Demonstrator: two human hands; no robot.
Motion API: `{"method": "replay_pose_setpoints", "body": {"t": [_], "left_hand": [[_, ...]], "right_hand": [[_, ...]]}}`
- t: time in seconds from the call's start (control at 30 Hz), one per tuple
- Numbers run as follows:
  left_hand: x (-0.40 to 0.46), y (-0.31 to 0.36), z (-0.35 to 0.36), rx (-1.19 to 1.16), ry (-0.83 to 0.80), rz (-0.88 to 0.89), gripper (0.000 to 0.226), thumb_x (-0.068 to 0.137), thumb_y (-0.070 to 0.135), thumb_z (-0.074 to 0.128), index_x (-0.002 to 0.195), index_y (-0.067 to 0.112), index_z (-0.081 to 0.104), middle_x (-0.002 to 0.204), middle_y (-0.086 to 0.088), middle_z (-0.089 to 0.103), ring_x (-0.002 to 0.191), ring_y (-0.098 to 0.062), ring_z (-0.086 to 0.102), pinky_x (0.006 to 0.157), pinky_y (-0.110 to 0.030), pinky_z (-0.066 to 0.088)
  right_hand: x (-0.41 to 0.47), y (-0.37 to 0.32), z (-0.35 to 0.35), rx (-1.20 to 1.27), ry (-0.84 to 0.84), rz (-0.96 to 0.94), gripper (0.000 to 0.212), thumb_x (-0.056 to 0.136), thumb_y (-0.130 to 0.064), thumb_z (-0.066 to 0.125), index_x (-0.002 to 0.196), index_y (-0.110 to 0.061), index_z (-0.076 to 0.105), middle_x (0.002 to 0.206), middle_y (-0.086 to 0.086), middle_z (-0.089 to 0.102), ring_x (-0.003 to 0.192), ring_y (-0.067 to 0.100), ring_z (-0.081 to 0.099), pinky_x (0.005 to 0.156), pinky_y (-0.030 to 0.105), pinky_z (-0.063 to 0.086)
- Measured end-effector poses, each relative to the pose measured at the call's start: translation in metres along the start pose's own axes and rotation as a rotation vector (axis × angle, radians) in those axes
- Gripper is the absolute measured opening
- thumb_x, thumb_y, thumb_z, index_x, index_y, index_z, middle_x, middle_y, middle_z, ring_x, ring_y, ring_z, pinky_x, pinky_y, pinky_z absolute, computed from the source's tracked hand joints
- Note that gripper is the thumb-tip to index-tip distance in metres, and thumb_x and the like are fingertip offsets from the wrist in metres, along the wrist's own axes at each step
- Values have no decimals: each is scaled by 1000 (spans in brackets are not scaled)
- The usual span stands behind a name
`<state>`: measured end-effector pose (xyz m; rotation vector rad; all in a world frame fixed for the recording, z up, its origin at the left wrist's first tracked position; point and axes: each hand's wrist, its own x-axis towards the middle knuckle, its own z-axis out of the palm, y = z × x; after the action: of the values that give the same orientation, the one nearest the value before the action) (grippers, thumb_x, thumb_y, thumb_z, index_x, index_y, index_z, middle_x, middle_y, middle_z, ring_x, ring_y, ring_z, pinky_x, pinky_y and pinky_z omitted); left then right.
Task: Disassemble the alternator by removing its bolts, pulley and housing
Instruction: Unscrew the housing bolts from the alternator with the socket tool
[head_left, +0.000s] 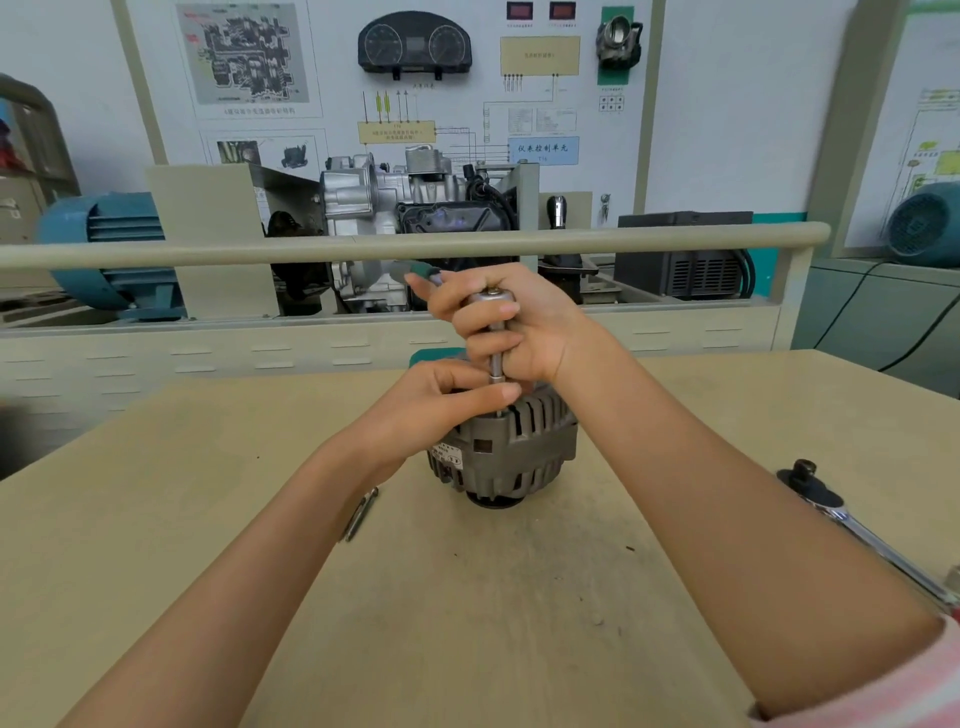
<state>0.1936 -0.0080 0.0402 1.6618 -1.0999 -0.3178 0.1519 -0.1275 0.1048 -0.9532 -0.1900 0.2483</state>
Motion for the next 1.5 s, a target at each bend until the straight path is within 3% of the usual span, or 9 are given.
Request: {"method": "replay_pose_setpoints", "body": {"t": [0.1,0.3,0.5,0.87,0.97,1.13,1.23,1.37,1.5], "left_hand": [[-1,3,2,18,20,12,17,84,30,66,88,18,77,98,-13,70,86,-14,63,77,-26,47],[0,3,6,28,53,18,26,87,24,66,91,0,73,97,-32,63,80,-23,57,77,-35,44],[-1,3,5,-15,20,-16,12,88,25,65,83,25,76,80,4,75,70,-4,67,57,-14,49],[-3,3,0,-63,-14,6,21,77,33,64,93,24,75,98,8,74,90,-2,68,72,-12,51],[-2,2,0,-57,16,18,14,82,26,66,88,21,77,97,0,73,87,-5,67,72,-15,53],[-2,3,3,-16,56,22,21,88,16,64,75,26,77,84,-3,75,78,-9,67,73,-22,54],[-2,3,5,-12,69,12,21,88,14,64,76,24,77,79,-1,75,74,-9,68,69,-20,55],[-2,3,5,-33,51,-11,15,89,22,62,90,12,74,89,-7,74,78,-13,67,67,-20,53],[-2,1,3,-47,19,-5,18,89,26,60,100,20,74,101,0,74,90,-7,68,77,-17,53]], "right_hand": [[-6,4,-1,125,81,-127,15,89,-9,36,89,-6,51,48,-8,43,26,3,38,26,12,14],[-3,24,3,128,791,-759,20,93,-1,23,94,-9,40,72,11,51,35,10,44,29,15,22],[-12,10,-4,189,464,-471,33,90,1,19,69,-16,37,46,-6,38,28,3,36,24,14,15],[0,3,0,13,22,-63,12,82,-7,38,89,-8,49,51,-7,45,28,3,40,28,9,14],[-3,4,1,88,83,-103,13,86,-5,37,85,-8,49,49,-8,44,28,2,38,27,9,14],[3,25,12,39,746,-702,20,95,-1,25,96,-8,44,76,10,49,39,8,44,30,15,25],[3,28,16,50,826,-788,19,96,-3,23,106,-10,38,82,12,48,36,8,44,32,15,27],[-3,9,9,54,569,-416,29,91,-1,20,74,-13,40,42,-3,39,26,4,35,26,14,16],[-1,-2,0,-64,119,-26,23,93,-7,31,95,-2,53,47,-8,41,25,3,35,27,12,13]]}}
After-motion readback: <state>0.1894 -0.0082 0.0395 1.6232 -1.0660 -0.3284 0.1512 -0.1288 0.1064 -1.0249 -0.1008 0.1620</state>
